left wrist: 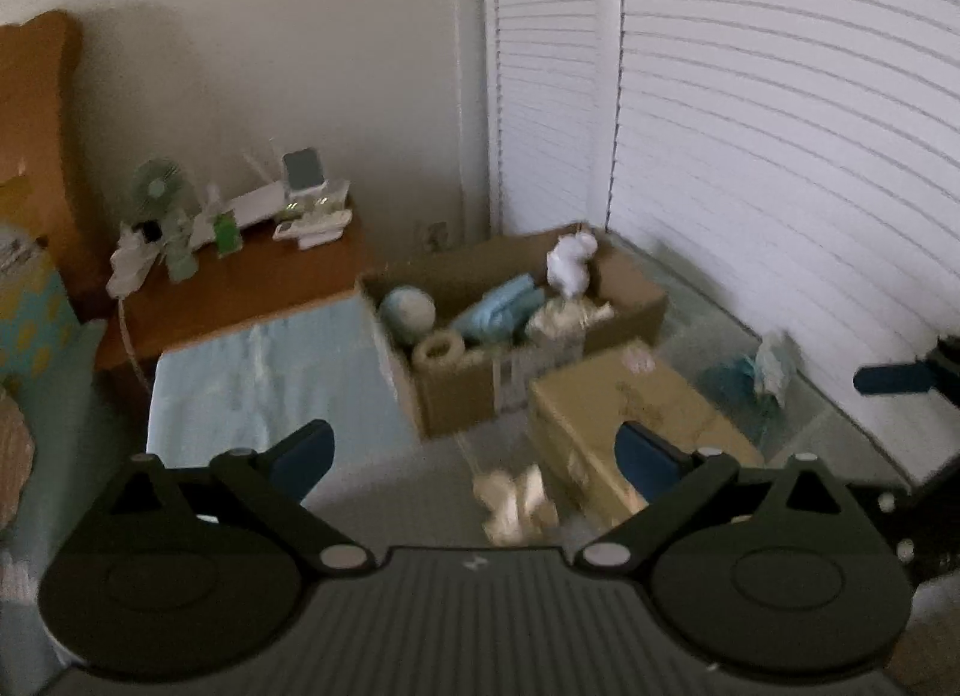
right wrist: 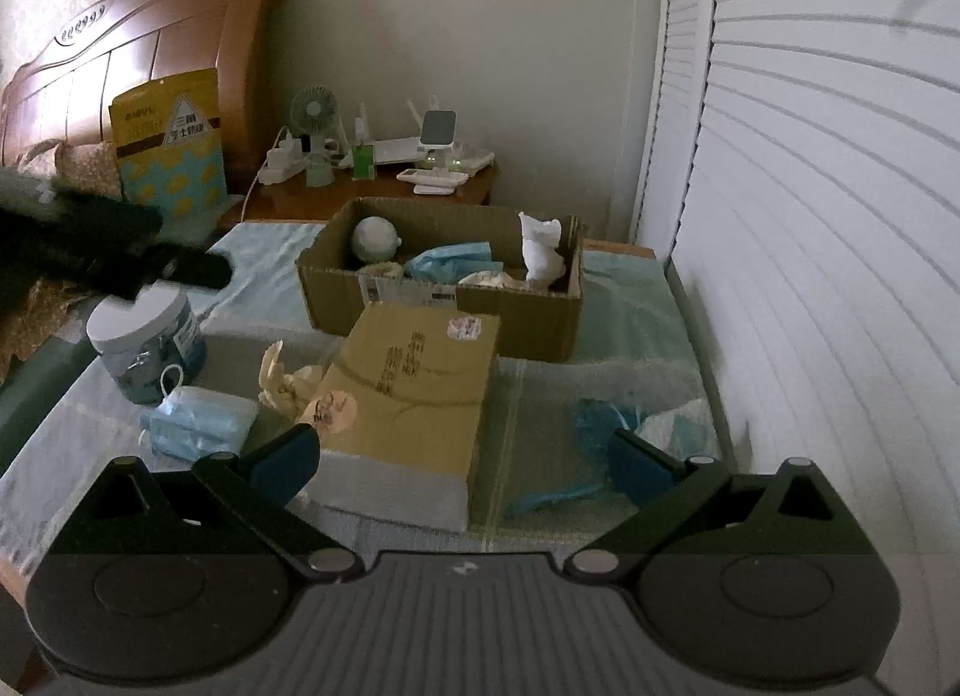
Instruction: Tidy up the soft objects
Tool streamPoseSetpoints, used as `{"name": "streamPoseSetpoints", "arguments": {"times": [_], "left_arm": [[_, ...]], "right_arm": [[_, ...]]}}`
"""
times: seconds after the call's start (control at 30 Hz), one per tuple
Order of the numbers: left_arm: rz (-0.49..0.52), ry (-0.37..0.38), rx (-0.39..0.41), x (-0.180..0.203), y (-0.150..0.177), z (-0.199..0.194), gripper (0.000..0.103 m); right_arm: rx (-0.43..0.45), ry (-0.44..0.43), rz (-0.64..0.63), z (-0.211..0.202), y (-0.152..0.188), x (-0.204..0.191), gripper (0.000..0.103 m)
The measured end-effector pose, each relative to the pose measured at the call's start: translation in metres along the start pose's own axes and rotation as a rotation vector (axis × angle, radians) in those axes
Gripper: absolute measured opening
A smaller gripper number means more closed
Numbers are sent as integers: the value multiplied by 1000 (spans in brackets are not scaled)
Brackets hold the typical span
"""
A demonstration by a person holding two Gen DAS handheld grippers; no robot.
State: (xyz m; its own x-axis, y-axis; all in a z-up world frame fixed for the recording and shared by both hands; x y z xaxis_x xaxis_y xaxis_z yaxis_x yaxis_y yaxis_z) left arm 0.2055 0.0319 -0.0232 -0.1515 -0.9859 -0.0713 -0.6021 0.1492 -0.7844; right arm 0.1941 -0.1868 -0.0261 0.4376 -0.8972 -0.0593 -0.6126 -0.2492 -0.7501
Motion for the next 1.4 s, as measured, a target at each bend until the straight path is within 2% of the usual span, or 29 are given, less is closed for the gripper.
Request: {"name": "streamPoseSetpoints", "arguments": {"times": [0.2, 0.4, 0.53, 0.73, 1.07, 1.23, 1.4], "left_arm": [[-65, -40, -59, 3, 47, 1, 101], [-166, -87, -102, -8, 76, 12, 101], [-159, -121, -92, -8, 79, 19, 101], [-153, -124, -105, -2, 83, 36, 101], [-188, -174, -162, -11, 101, 61, 101], [-229, -167, -176, -17, 111, 62, 103], [-214, -166, -169, -17, 112, 61, 103]], "right_arm": [[-14, -14, -13, -2, 13, -6, 103], [-38, -41, -29, -1, 26, -12, 103], [-63, -55, -39, 6, 38, -14, 103], [-126, -59, -45, 19, 57, -15, 103], [-173, -83, -73, 33, 67, -24, 103], [-188, -92, -76, 38, 68, -24, 103], [-209, -97, -76, 45, 74, -25, 103]]}}
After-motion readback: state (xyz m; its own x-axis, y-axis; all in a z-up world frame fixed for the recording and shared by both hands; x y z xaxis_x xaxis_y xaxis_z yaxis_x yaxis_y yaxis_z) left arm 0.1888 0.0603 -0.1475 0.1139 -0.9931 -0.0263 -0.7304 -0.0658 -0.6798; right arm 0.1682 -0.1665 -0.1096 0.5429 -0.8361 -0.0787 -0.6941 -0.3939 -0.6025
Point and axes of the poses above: each gripper's, at about its wrist camera, not at the fingertips, and z roughly the way its jaws point, x to its right, y to its underside, the point moved 8 cm from there along z, roughly the way its jaws point, and after that the axes turned 4 degrees about -y, right-handed, at the moved point
